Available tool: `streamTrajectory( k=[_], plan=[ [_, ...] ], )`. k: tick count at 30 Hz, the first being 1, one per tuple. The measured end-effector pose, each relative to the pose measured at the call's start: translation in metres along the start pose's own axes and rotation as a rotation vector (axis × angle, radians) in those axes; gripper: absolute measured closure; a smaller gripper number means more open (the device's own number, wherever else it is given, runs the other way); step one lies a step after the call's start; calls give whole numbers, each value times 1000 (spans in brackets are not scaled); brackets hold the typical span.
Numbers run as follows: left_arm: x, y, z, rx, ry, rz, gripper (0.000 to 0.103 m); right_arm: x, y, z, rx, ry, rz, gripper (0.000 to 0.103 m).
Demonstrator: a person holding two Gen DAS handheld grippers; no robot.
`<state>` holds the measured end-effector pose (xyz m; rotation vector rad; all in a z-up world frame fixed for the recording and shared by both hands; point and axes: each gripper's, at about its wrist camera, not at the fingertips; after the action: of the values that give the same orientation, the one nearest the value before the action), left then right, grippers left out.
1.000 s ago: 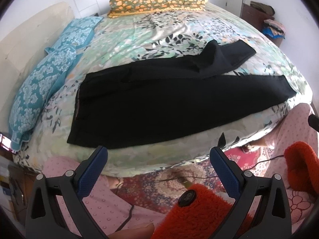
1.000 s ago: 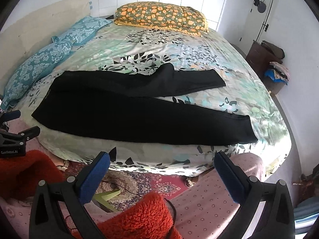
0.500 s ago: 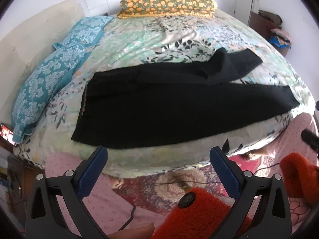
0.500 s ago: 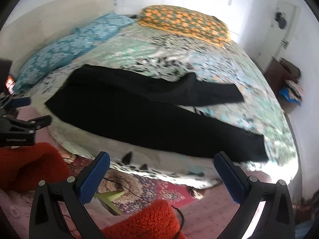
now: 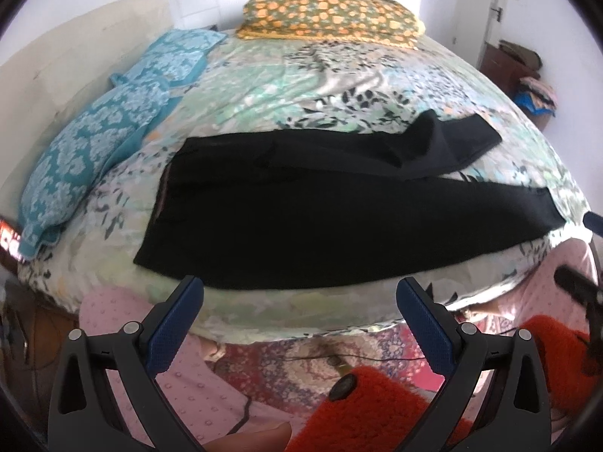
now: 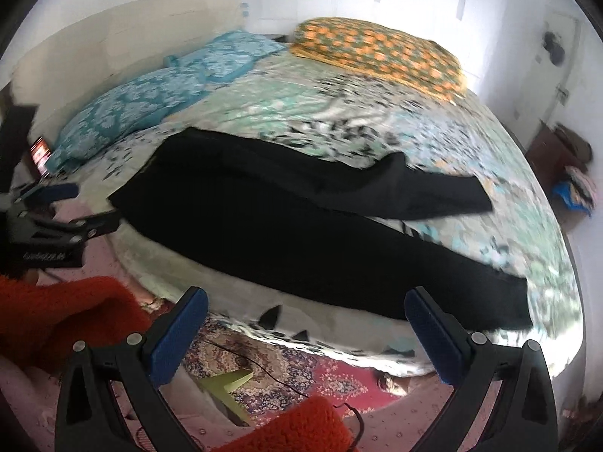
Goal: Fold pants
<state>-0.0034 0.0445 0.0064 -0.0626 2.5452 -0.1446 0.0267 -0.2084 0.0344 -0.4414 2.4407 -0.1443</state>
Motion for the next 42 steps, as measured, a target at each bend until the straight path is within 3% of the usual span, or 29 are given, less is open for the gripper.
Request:
streamTrajectory(
  k=[10, 16, 26, 33, 38, 42],
  plan=[
    [-11, -40, 14, 55, 11, 155, 1, 20, -91, 8, 201, 77, 285, 0],
    [-10, -50, 17, 65, 24, 177, 1, 27, -111, 13, 259, 126, 360, 0],
    [-10, -36, 19, 21, 36, 124, 1, 17, -75, 16, 251, 90, 215, 0],
    [-7, -27, 18, 2, 41, 85, 1, 16, -71, 17, 238, 91, 193, 0],
    [-15, -23, 24, -20, 37, 85, 1, 4, -47, 19, 120, 44, 94, 0],
    [-37, -15, 25, -28, -8, 54, 1, -10, -17, 14, 32, -44, -27, 0]
  ],
)
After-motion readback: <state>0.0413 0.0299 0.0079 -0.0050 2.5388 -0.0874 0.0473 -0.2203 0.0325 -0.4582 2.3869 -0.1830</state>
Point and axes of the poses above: each gripper's, at about its wrist camera, not at the fingertips, and z roughly the way its jaws point, y to its left, x to its underside, and after that the axes turned 12 degrees about x, right-handed
